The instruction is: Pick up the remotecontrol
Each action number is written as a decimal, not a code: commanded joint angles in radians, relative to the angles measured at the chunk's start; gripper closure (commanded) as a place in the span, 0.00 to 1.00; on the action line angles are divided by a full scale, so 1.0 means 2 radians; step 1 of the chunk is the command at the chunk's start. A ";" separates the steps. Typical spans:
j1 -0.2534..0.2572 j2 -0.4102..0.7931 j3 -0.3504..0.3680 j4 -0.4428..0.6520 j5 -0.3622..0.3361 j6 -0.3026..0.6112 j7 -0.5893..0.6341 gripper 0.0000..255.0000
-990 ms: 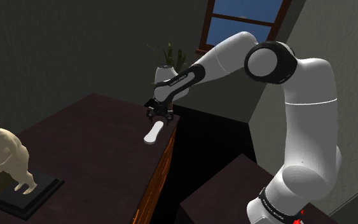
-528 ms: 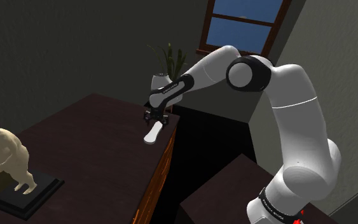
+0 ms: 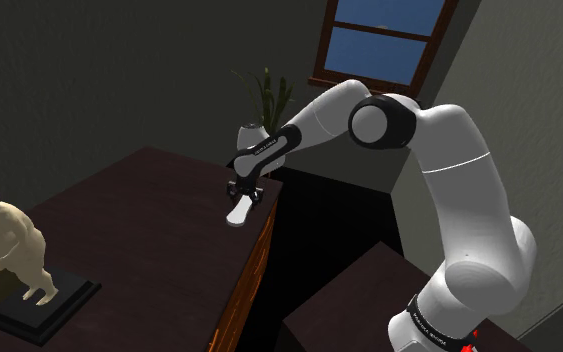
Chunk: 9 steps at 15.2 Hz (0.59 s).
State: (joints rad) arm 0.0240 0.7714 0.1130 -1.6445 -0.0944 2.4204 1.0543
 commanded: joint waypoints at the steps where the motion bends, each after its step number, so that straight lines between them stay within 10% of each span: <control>1: 0.000 0.000 0.000 0.000 0.000 0.000 0.000 1.00; 9: 0.000 -0.005 0.000 -0.001 0.000 -0.003 0.000 1.00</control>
State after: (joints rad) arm 0.0235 0.7674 0.1134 -1.6458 -0.0940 2.4174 1.0540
